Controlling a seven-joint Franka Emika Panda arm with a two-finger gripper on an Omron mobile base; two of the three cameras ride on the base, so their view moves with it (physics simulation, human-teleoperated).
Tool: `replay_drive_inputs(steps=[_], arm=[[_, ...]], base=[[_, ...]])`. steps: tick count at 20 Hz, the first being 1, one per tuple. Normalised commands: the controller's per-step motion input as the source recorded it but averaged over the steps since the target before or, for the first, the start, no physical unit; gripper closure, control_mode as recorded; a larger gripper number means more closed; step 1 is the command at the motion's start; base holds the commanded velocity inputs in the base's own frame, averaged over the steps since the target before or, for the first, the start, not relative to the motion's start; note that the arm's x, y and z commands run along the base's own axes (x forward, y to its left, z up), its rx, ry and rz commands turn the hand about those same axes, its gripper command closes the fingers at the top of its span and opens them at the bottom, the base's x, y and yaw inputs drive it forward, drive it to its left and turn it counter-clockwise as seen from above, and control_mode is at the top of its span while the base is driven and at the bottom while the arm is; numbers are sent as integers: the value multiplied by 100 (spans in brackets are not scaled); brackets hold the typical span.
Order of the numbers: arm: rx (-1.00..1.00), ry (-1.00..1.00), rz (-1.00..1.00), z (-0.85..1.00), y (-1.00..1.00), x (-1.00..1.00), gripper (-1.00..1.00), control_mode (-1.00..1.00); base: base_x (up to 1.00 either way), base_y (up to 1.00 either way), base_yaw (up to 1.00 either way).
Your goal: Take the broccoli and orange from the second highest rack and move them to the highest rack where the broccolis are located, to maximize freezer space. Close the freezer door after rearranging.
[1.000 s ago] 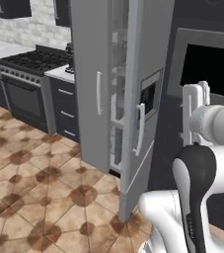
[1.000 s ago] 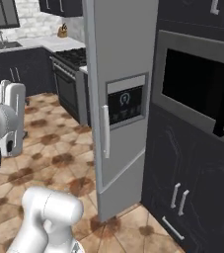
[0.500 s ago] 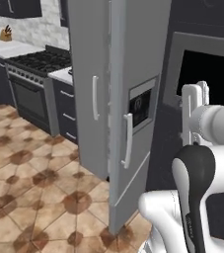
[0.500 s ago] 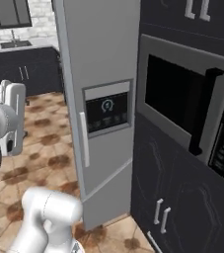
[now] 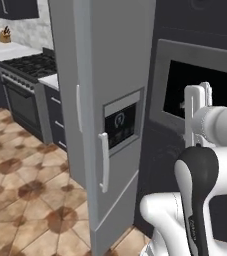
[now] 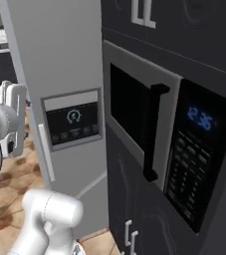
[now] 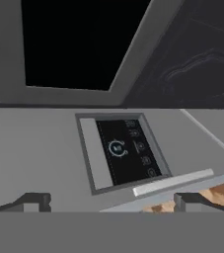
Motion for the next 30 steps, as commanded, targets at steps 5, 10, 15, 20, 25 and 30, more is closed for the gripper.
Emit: replay_drive_inputs(steps=[5, 10, 15, 20, 25, 30], arm=[[0, 0, 0, 0, 0, 0, -100, 100], [0, 0, 0, 0, 0, 0, -100, 100], [0, 0, 0, 0, 0, 0, -100, 100], [0, 0, 0, 0, 0, 0, -100, 100], [0, 0, 0, 0, 0, 0, -100, 100], [0, 0, 0, 0, 0, 0, -100, 100]], base=[[61, -19, 13], [63, 1, 16], [62, 0, 20], [60, 0, 20], [59, 0, 19], [53, 0, 19]])
